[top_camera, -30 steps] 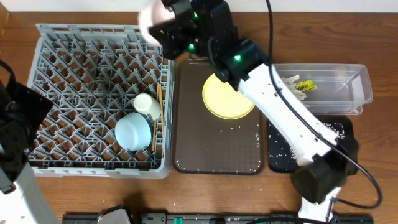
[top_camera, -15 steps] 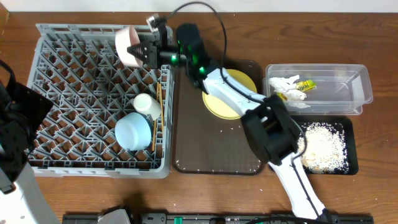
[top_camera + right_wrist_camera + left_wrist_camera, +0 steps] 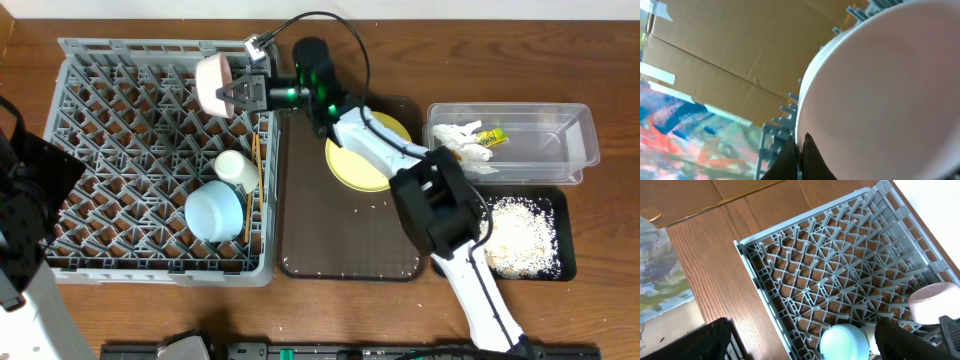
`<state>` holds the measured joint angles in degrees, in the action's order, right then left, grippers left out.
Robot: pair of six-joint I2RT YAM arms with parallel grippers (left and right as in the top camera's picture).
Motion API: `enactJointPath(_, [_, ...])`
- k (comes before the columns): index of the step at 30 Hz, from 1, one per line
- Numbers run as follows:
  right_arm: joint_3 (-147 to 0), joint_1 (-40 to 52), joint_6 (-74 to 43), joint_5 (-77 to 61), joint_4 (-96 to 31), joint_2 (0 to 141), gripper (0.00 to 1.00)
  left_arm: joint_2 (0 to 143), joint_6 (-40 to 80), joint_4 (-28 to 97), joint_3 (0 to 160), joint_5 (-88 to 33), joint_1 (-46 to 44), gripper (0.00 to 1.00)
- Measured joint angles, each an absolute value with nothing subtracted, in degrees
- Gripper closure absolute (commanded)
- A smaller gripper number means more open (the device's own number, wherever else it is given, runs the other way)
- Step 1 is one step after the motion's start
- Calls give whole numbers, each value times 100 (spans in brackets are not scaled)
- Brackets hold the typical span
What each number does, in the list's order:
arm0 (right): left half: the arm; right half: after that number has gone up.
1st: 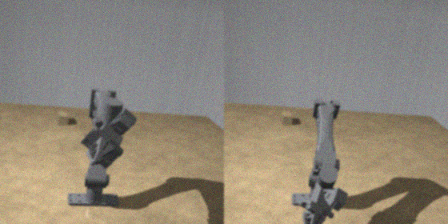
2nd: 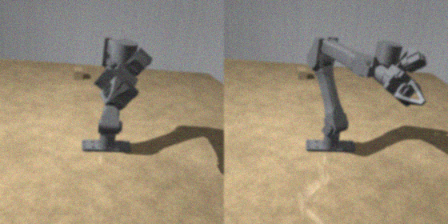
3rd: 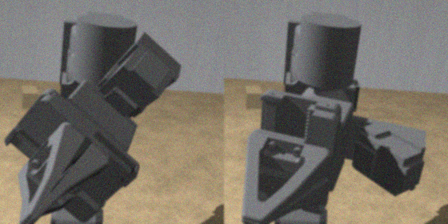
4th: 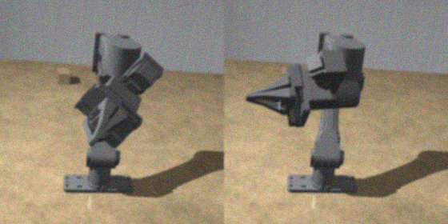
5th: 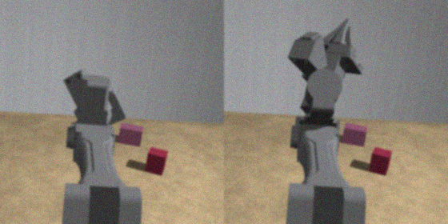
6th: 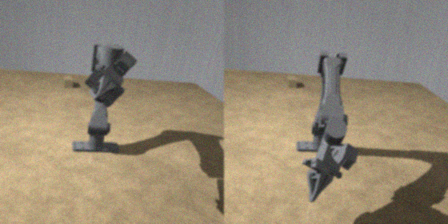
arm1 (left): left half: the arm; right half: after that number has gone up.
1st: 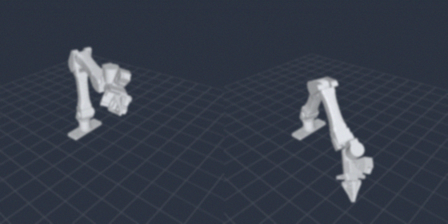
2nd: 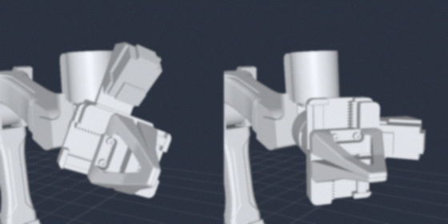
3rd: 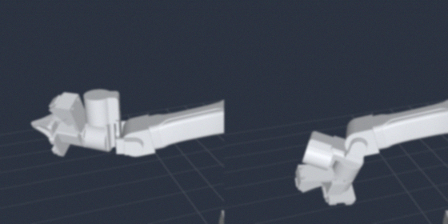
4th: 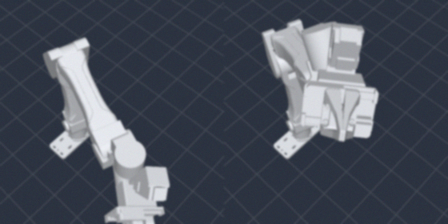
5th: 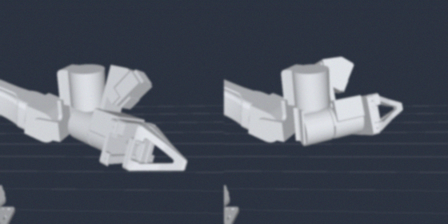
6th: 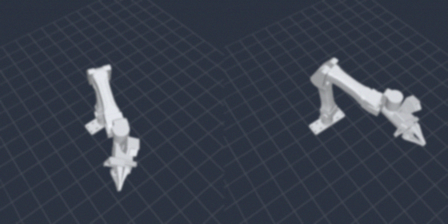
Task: Sort waste into correct bins and load items into the dishwasher
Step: 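Grip the pink cup and lift it over the rack's back edge, then release the pink cup into the rack's back right corner, then move the right gripper to the yellow plate edge and grip it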
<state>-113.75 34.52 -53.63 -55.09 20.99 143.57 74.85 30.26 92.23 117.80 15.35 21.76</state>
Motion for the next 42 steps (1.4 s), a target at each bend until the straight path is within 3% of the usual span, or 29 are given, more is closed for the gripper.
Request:
enactJointPath(5, [-11386,3267,-5430,-5723,1750,14309,94,7485,3026,9223,11780,1535,2176,7])
enactJointPath(8, [-11371,3162,-5485,-5671,1487,14313,85,7485,3026,9223,11780,1535,2176,7])
enactJointPath(16, [-11351,3052,-5229,-5579,449,14324,77,7485,3024,9223,11780,1535,2176,7])
enactJointPath(23, [-11316,2928,-3994,-4963,-1780,13767,71,7485,3026,9223,11780,1535,2176,7])
enactJointPath(28, [-11295,2790,-2665,-3096,-3756,12641,64,7485,3026,9223,11780,1535,2176,7])
enactJointPath(30, [-11297,2781,-2165,-2270,-4307,12213,57,7485,3024,9223,11780,1535,2176,7])
enactJointPath(31, [-11332,2788,-1763,-1697,-4707,11931,46,7485,3024,9225,11780,1538,2176,7])
enactJointPath(33, [-11378,2794,-1428,-1245,-5120,11762,1,7485,3024,9223,11780,1535,2176,7])
enactJointPath(37, [-11231,2794,-884,-355,-6173,11780,2,7485,3024,9225,11780,1535,2176,7])
enactJointPath(40, [-10766,2797,-740,-366,-6173,11933,40,7485,3024,9223,11780,1535,2176,7])
enactJointPath(42, [-10379,2821,-718,-471,-5979,12009,49,7485,3024,9225,11780,1535,2176,7])
